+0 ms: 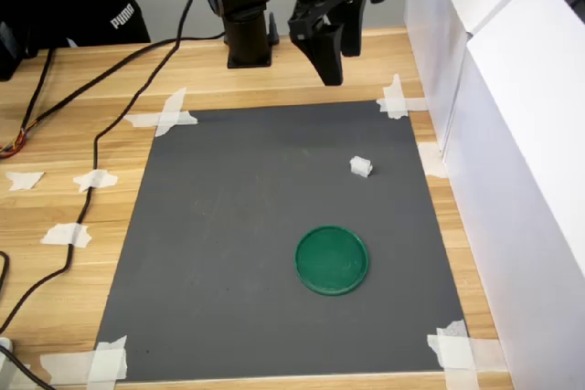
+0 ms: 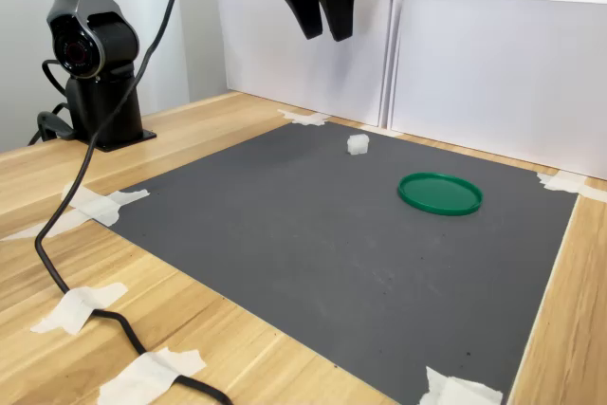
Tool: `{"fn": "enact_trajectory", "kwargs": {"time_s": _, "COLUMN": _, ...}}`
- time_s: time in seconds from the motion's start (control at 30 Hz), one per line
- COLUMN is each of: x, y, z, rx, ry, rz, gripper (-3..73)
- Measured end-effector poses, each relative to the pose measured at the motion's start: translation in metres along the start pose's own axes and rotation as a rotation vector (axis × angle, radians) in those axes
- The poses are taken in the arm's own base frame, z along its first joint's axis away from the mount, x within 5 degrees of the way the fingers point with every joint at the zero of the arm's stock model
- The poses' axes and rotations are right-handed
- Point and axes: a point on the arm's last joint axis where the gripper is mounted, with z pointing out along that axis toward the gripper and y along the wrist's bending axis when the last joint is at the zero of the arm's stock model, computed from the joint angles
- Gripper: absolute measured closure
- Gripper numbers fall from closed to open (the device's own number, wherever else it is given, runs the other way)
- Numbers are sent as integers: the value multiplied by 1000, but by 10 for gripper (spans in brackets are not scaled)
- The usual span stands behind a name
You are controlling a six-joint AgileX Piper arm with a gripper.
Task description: Grasp a white terminal and put it on the green lid.
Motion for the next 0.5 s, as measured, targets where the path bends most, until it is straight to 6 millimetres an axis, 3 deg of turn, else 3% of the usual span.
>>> {"fn": "enact_trajectory", "kwargs": {"time_s": 0.17, "x": -3, "y": -3, "z": 11, "rx": -1, "ry": 4, "rz": 29, "gripper": -20}}
{"fn": "enact_trajectory", "kwargs": {"time_s": 0.5, "x": -4, "y": -11, "z": 64, "rx": -48, "ry": 99, "rz": 127, "gripper": -20}}
